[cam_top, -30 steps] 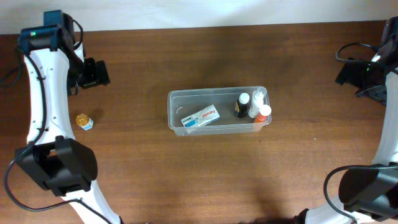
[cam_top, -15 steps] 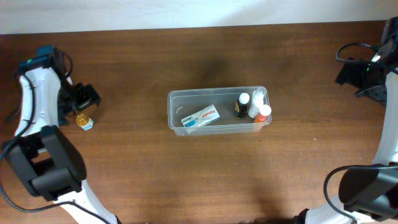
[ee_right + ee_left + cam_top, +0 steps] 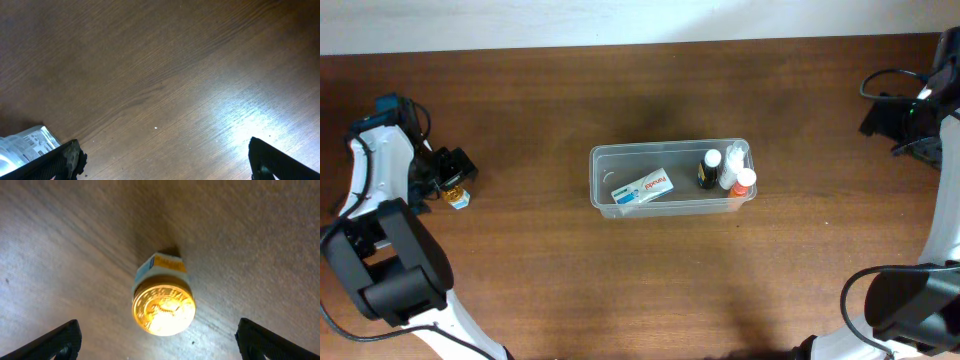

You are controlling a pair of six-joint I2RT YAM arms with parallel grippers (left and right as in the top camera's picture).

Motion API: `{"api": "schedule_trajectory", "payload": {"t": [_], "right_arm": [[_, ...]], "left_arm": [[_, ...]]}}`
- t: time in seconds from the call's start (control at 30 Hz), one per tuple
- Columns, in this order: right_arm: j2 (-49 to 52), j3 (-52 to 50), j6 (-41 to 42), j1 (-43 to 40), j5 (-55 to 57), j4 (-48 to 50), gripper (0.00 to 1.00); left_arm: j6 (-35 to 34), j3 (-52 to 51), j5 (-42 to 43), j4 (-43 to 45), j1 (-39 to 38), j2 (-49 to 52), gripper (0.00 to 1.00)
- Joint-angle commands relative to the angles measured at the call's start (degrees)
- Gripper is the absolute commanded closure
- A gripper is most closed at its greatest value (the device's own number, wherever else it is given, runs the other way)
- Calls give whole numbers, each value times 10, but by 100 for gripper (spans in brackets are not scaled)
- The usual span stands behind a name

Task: Pack container
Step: 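Lower the left gripper over the small gold-lidded jar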

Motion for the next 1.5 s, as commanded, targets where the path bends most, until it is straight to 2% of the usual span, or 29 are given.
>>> {"api": "schedule_trajectory", "payload": {"t": [0.0, 0.7, 1.47], "right_arm": [[-1, -3, 7, -1, 5, 0, 2], [-1, -3, 7, -1, 5, 0, 2], [-1, -3, 7, -1, 5, 0, 2]], "left_arm": [[14, -8, 3, 13, 1, -15, 1], [14, -11, 2, 45, 2, -7, 1], [16, -85, -2, 119, 1, -5, 1]]}}
